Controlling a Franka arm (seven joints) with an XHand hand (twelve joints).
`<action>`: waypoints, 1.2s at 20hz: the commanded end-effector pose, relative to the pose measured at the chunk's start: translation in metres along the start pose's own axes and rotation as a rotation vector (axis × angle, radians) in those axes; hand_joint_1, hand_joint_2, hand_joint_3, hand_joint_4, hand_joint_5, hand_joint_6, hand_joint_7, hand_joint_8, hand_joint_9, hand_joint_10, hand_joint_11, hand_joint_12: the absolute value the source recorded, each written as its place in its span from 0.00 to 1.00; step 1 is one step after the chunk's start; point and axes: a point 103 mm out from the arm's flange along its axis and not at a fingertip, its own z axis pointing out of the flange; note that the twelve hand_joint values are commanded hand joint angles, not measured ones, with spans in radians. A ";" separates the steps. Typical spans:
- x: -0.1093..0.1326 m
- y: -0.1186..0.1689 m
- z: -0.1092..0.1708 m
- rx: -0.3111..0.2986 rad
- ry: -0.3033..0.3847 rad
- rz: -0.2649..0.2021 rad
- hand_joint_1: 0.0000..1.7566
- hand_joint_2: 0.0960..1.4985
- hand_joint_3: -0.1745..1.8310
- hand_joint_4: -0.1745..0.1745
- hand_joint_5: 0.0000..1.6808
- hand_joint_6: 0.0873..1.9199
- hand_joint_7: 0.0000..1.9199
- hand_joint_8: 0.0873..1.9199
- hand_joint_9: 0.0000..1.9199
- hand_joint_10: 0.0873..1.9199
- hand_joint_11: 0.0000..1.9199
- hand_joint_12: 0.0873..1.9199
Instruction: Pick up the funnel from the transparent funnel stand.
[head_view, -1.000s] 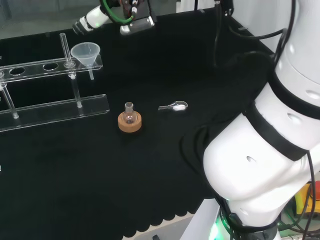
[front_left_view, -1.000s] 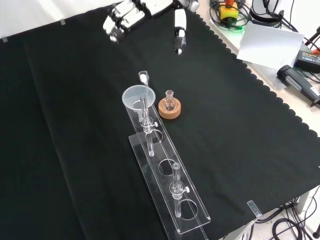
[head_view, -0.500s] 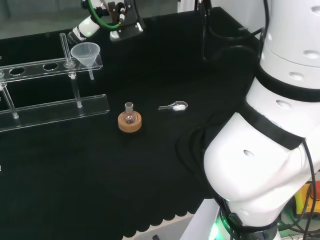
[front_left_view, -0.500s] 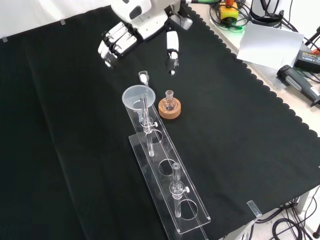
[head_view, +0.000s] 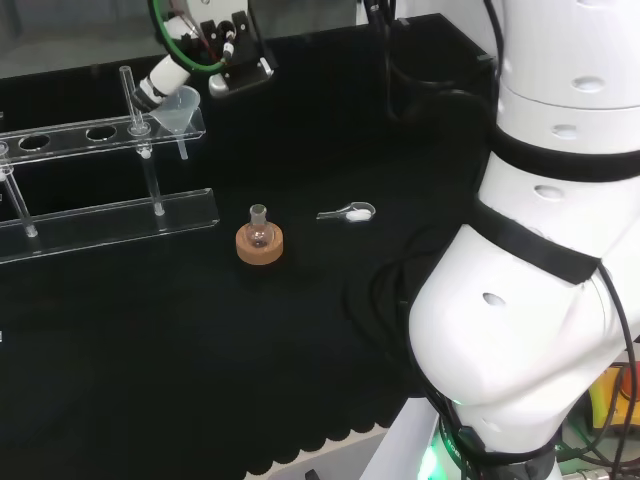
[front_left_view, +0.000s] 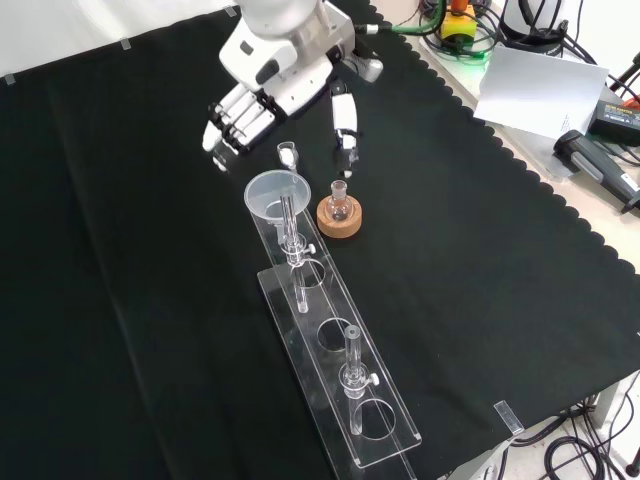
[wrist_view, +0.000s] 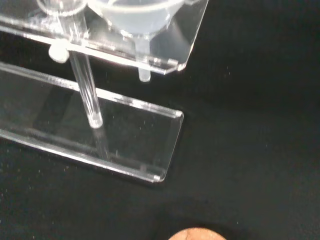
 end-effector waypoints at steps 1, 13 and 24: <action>0.009 0.001 0.011 0.038 -0.021 -0.015 0.21 0.40 0.09 0.24 0.00 0.00 0.00 0.01 0.00 0.00 0.00 0.15; 0.012 0.013 0.029 0.087 -0.048 -0.023 0.21 0.40 0.09 0.18 0.00 0.00 0.02 0.03 0.01 0.00 0.00 0.13; 0.001 0.029 0.024 0.098 -0.072 -0.004 0.22 0.40 0.09 0.17 0.00 0.00 0.03 0.04 0.02 0.00 0.00 0.13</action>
